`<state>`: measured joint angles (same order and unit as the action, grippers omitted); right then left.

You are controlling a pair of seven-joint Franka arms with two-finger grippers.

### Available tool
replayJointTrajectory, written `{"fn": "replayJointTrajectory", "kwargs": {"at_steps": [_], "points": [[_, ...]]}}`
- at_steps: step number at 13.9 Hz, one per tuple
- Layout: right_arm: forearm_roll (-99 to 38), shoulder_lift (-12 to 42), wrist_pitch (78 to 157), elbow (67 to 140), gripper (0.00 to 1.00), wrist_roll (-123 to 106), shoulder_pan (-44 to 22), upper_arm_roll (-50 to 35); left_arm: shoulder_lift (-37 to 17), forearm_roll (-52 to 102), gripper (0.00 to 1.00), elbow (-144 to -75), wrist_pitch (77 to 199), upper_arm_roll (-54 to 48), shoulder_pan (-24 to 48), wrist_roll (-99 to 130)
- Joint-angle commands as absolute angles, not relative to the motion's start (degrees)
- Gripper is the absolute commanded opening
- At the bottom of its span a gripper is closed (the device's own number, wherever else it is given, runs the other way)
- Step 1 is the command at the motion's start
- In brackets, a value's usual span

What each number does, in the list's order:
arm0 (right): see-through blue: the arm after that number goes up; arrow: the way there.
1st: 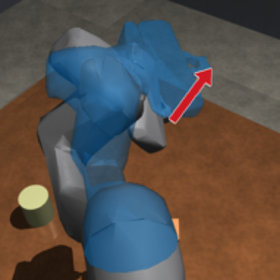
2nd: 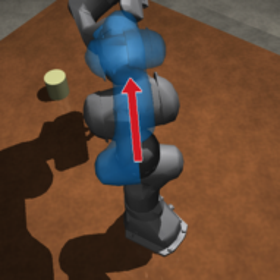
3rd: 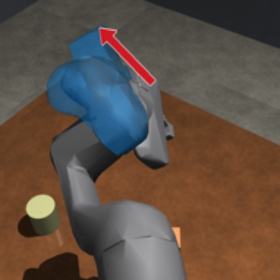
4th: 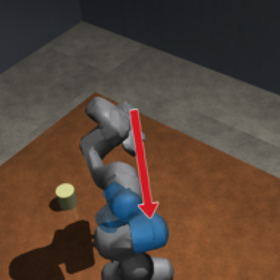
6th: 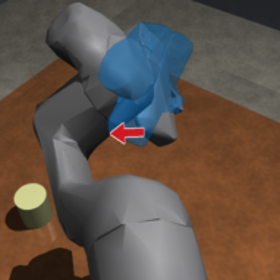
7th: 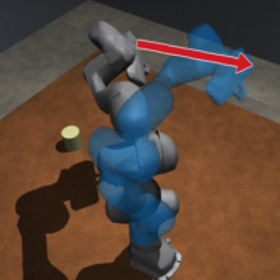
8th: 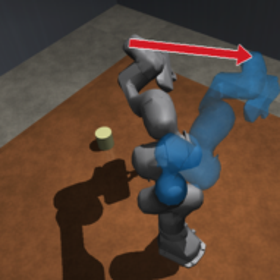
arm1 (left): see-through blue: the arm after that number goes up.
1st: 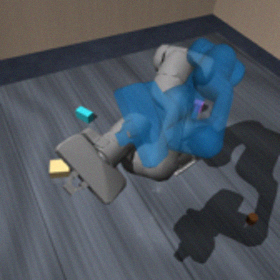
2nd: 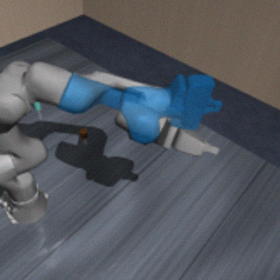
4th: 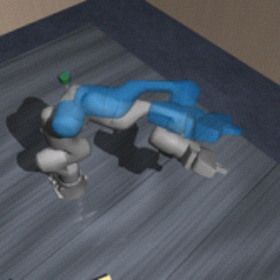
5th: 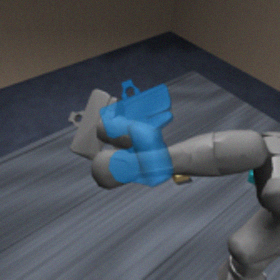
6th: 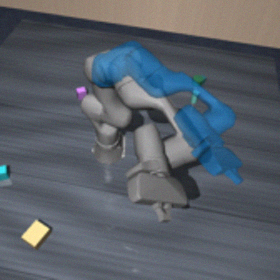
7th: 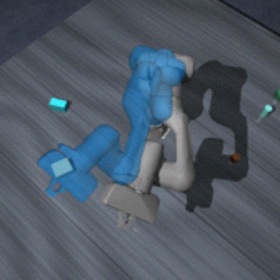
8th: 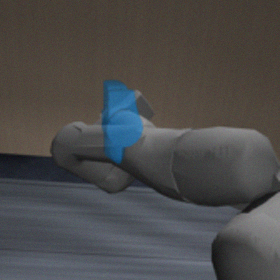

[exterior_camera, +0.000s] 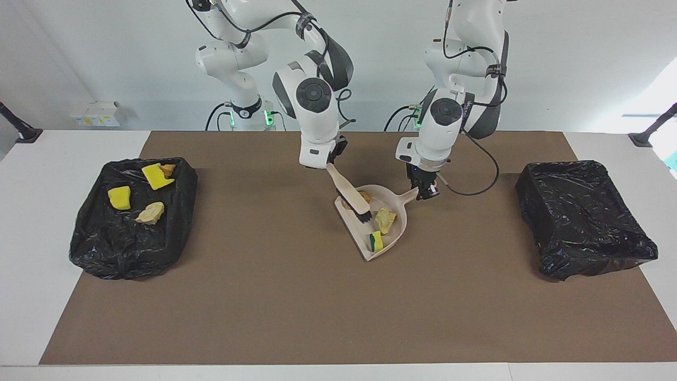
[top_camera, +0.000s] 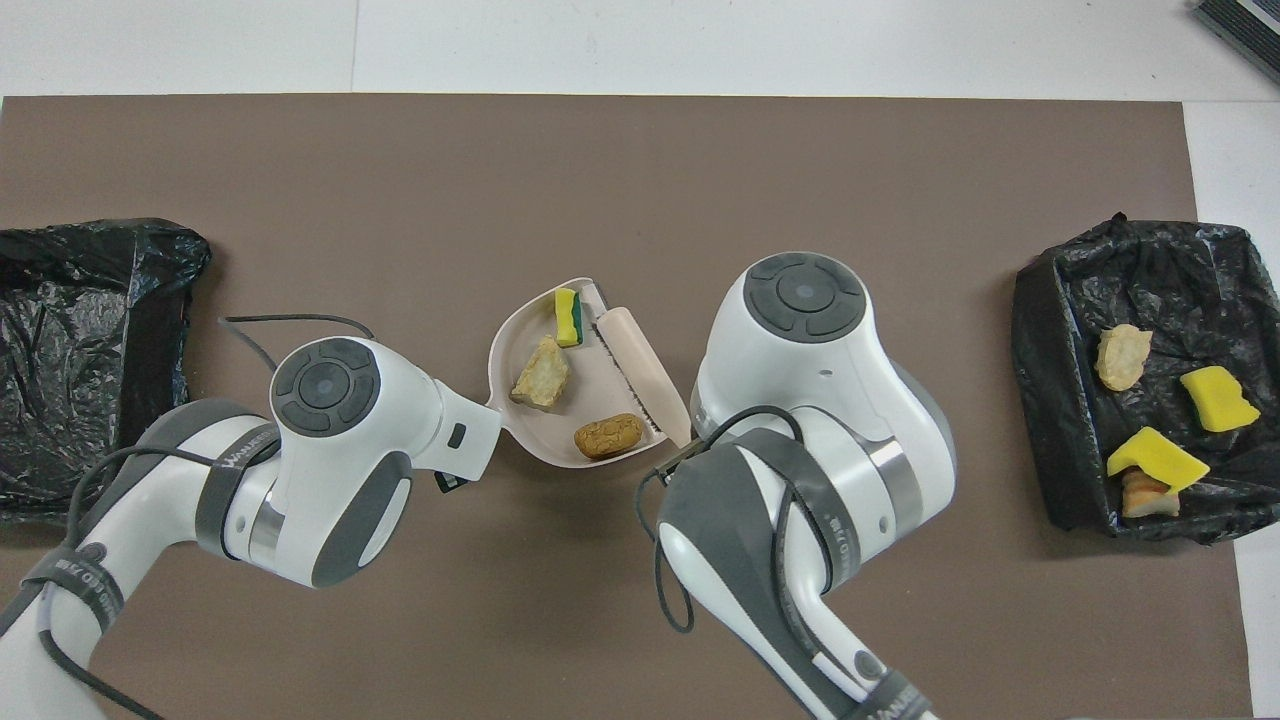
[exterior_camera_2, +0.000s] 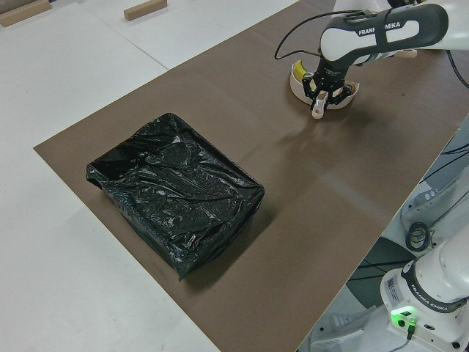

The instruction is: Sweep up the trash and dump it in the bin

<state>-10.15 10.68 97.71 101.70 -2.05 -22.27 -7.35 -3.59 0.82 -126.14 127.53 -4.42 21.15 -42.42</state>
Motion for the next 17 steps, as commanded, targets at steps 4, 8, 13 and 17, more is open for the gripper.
{"fn": "replayJointTrajectory", "kwargs": {"at_steps": [4,8,13,17], "points": [[-10.9,7.3,93.9,104.6,0.00,12.2,-19.8,-7.7,-1.4,6.6,0.00,-125.9,127.3,-4.4,17.2,-42.0],[-11.4,4.5,103.4,111.3,0.00,22.9,-24.9,-7.9,-0.9,6.6,0.00,-120.2,123.1,-4.2,12.4,-41.9],[-11.7,5.4,113.3,118.0,0.00,35.9,-34.7,-7.9,-0.5,6.4,0.00,-113.6,112.9,-4.2,1.0,-42.9],[-14.7,5.4,114.6,120.4,0.00,40.6,-40.6,-8.0,-1.2,5.7,0.00,-109.4,107.0,-4.1,-8.0,-52.2]]}}
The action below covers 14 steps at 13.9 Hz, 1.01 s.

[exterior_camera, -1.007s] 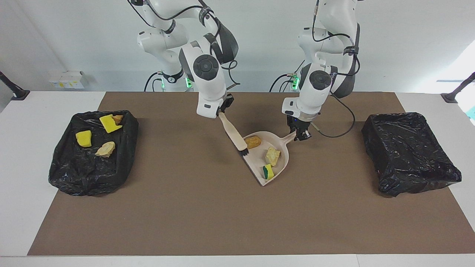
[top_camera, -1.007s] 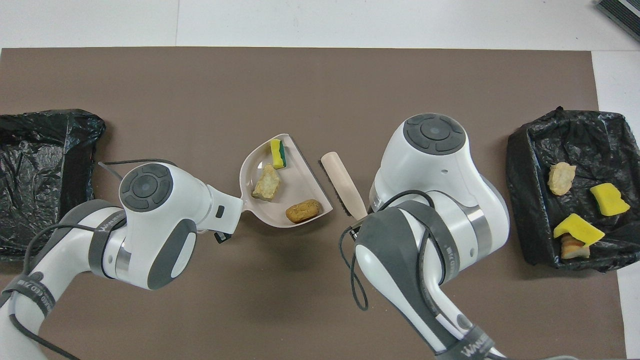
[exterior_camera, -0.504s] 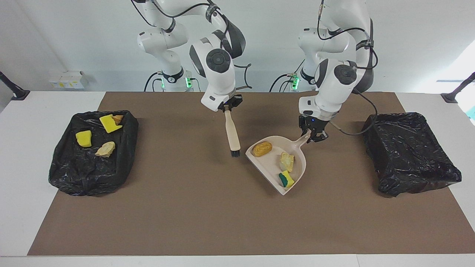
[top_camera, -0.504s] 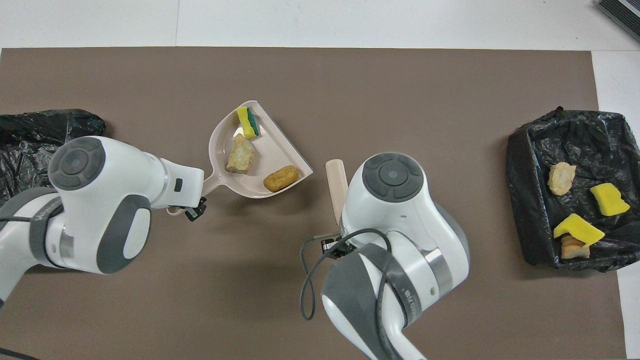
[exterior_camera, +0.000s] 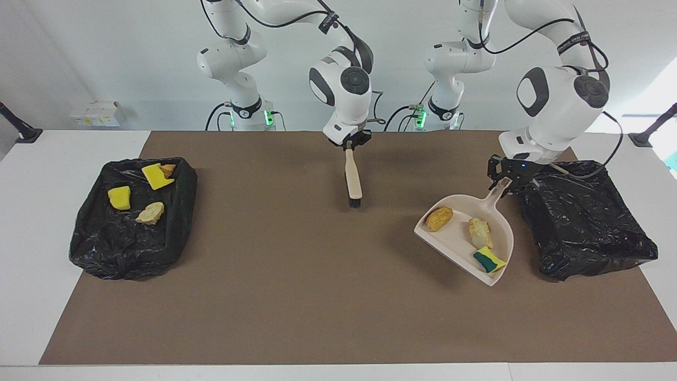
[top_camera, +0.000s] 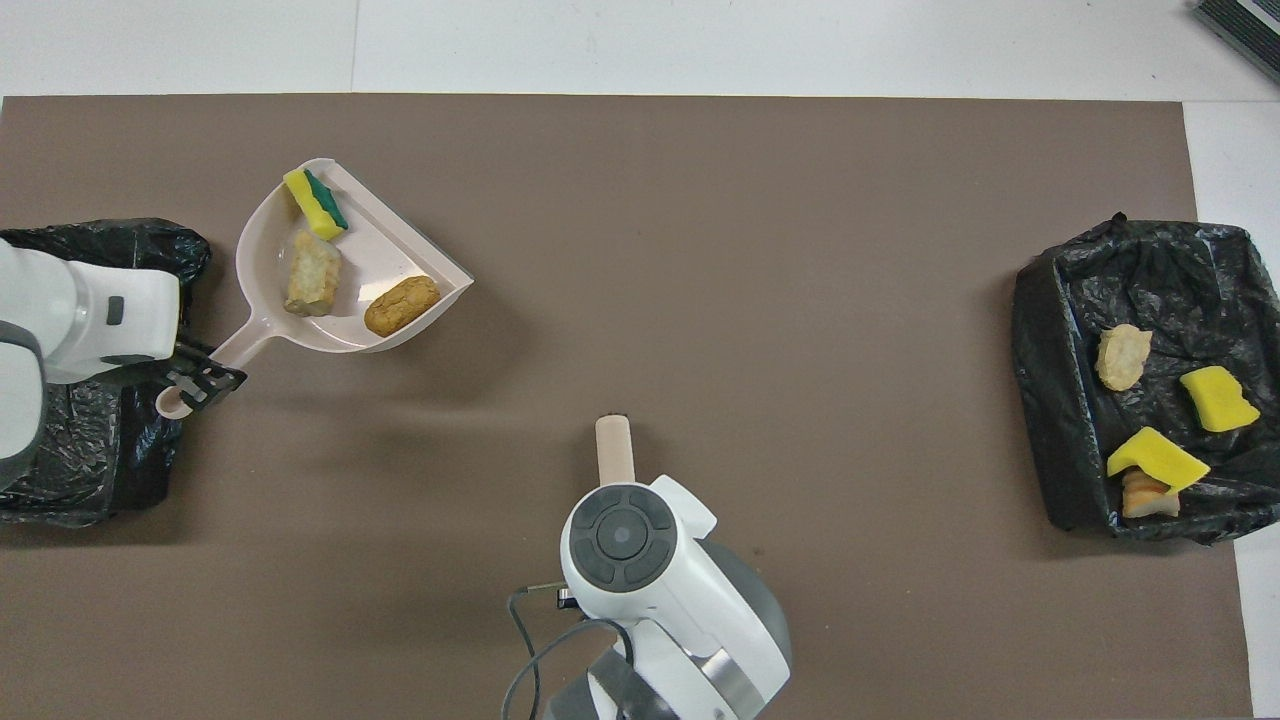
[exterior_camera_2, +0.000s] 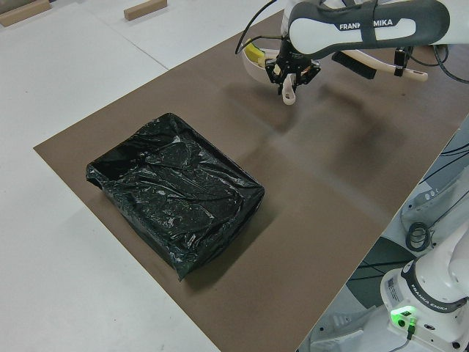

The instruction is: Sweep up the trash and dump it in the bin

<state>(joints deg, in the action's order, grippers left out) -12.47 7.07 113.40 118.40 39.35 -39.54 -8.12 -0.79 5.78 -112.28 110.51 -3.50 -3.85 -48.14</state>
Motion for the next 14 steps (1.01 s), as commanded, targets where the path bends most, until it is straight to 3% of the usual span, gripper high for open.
{"fn": "replayJointTrajectory", "kwargs": {"at_steps": [1,7,8,9,10,14], "points": [[-16.8,4.5,114.8,121.5,0.00,40.7,-41.6,-8.0,-1.6,5.7,0.00,-107.6,104.8,-4.1,-10.8,-55.0],[-19.3,3.4,121.7,127.6,0.00,45.7,-47.0,-8.0,-5.0,0.9,0.00,-100.5,101.6,-4.0,-24.5,-67.6],[-19.3,3.6,121.3,127.3,0.04,45.8,-47.0,-8.0,-5.7,-0.1,0.00,-98.9,101.6,-4.0,-26.2,-67.6],[-19.3,3.9,120.9,126.7,0.66,45.6,-46.8,-8.0,-6.7,-0.5,0.00,-97.4,100.8,-4.0,-28.5,-68.1],[-19.3,3.9,120.2,126.0,1.00,45.5,-46.8,-7.9,-8.2,-1.4,0.00,-95.6,100.4,-4.0,-30.9,-71.5],[-18.2,3.7,115.3,121.7,1.00,44.7,-44.4,-7.5,-12.3,-10.2,0.00,-90.4,100.3,-3.8,-34.2,-82.4]]}}
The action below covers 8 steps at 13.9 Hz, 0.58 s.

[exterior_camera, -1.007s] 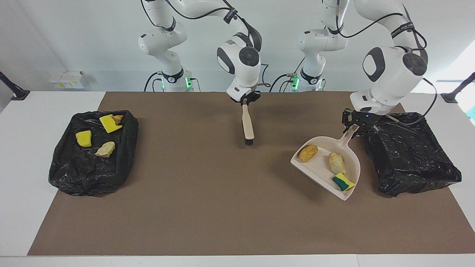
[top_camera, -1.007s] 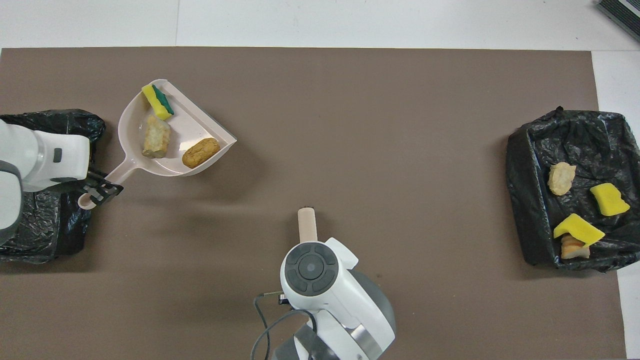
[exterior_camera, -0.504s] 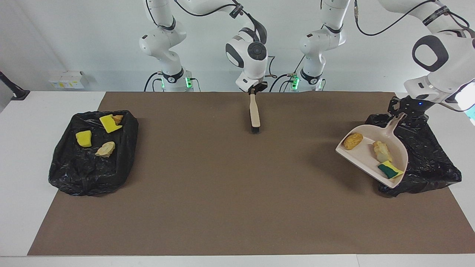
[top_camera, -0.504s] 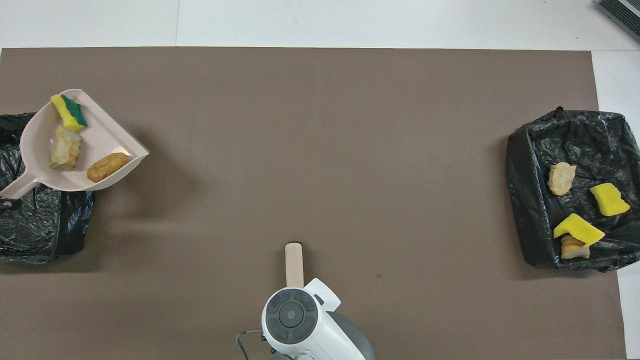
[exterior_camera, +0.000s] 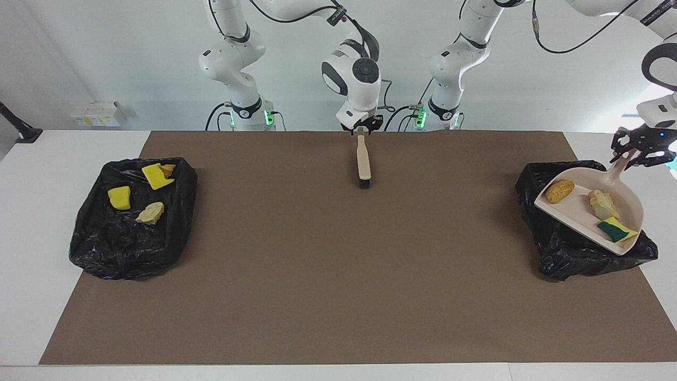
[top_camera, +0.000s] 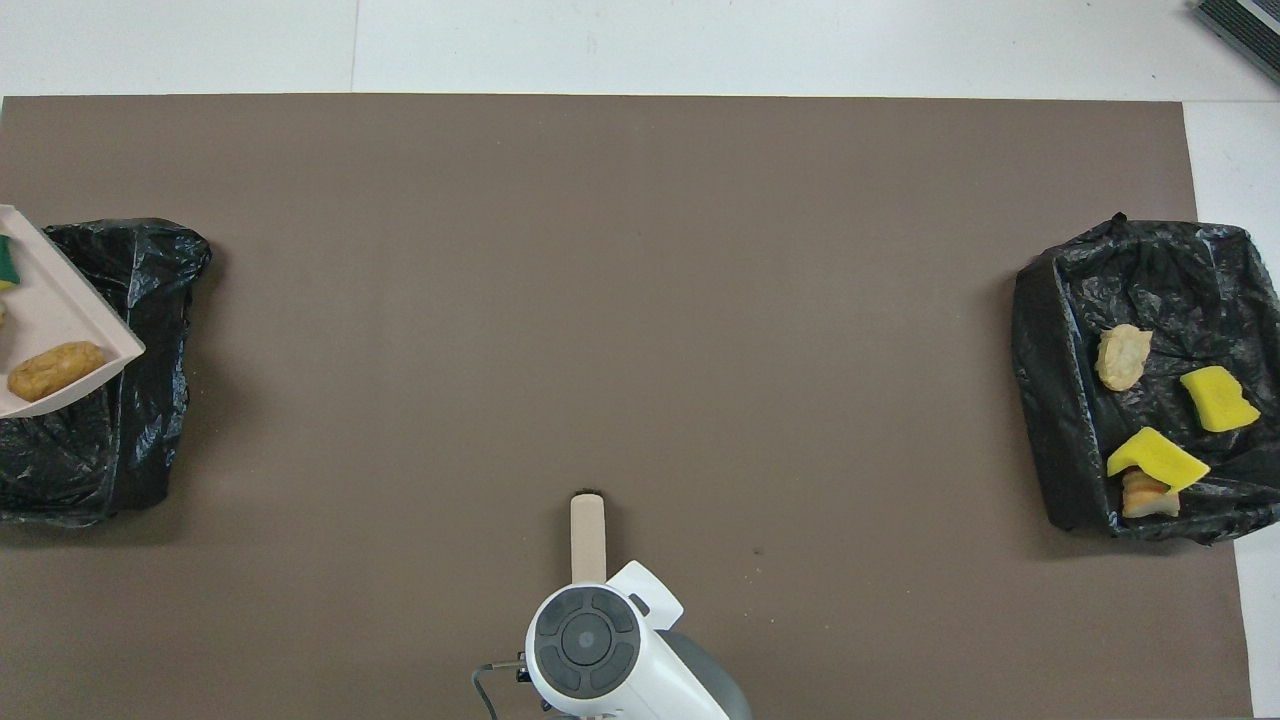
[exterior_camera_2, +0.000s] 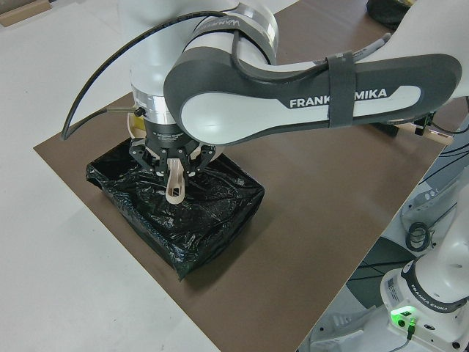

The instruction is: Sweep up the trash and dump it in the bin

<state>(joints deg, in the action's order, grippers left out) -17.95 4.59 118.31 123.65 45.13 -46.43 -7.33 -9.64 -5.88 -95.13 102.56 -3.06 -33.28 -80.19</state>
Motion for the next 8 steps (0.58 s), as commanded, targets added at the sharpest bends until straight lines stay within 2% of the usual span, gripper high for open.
{"fn": "replayJointTrajectory", "kwargs": {"at_steps": [1,4,8], "points": [[-17.4,3.5,113.8,120.2,1.00,44.0,-42.9,-7.5,-13.0,-14.0,0.00,-89.5,99.9,-3.8,-34.5,-82.5],[-12.8,3.5,107.2,114.8,1.00,39.3,-38.7,-7.5,-14.3,-22.1,0.00,-87.5,99.7,-4.0,-33.7,-87.1],[-7.8,3.4,99.4,107.5,1.00,29.6,-31.5,-7.5,-14.5,-32.3,0.00,-87.4,98.5,-4.3,-28.3,-87.1]]}}
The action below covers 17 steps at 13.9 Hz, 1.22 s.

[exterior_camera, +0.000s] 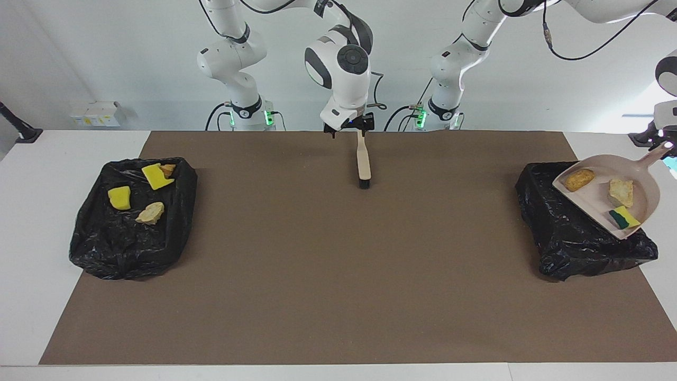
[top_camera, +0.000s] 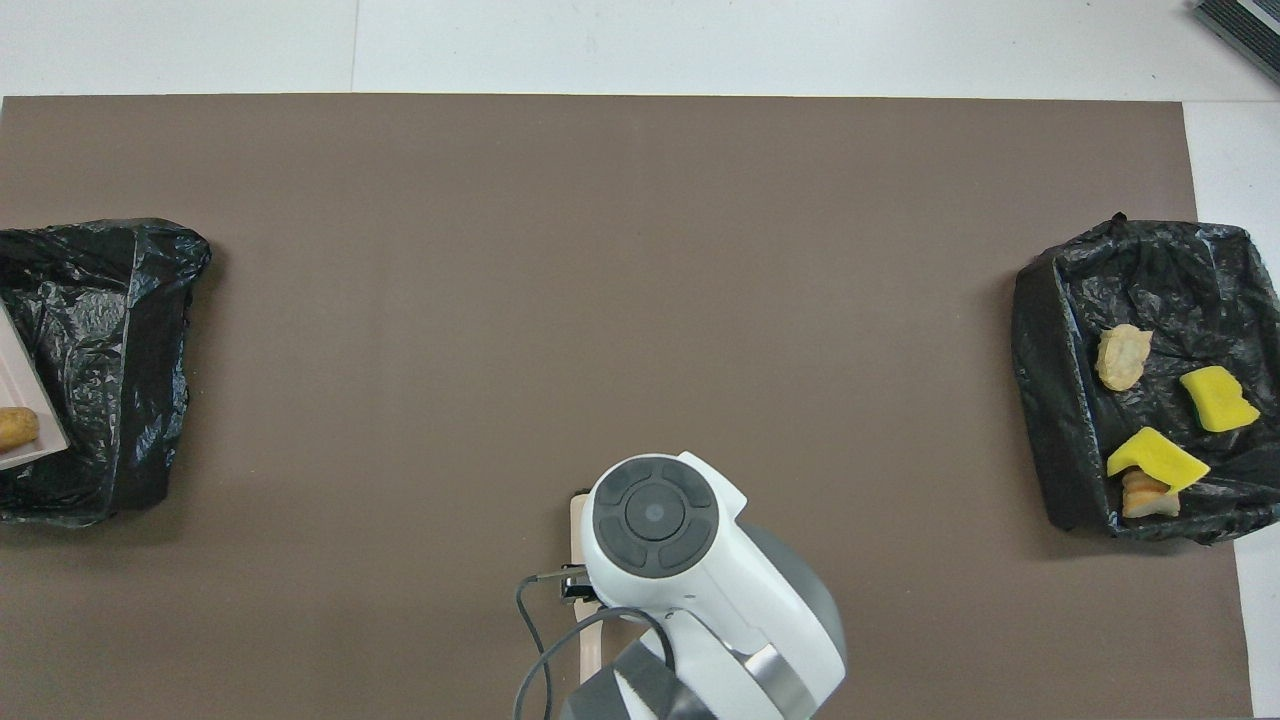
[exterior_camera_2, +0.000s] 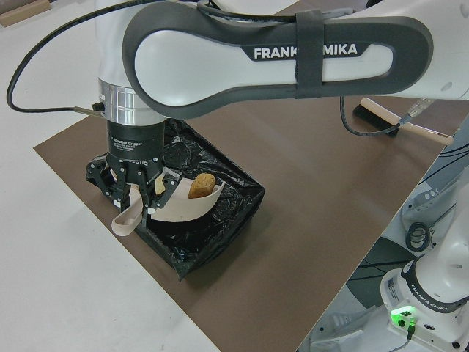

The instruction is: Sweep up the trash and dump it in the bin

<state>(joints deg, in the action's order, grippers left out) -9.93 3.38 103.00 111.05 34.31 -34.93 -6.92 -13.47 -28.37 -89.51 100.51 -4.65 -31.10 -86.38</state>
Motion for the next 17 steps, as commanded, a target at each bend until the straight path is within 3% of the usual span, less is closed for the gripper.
{"fn": "replayJointTrajectory", "kwargs": {"at_steps": [1,11,17], "points": [[-7.0,3.5,97.9,105.7,1.00,27.0,-29.7,-7.5,-14.5,-35.0,0.00,-87.4,98.8,-4.3,-26.8,-87.0],[1.3,1.8,90.8,95.9,1.00,-3.4,-9.0,-6.7,-11.1,-46.1,0.00,-86.5,98.7,-4.5,-22.2,-88.3],[5.4,1.4,90.9,92.7,1.00,-9.4,0.1,-6.4,-7.2,-34.8,0.00,-85.2,99.4,-5.6,-21.9,-89.8]]}}
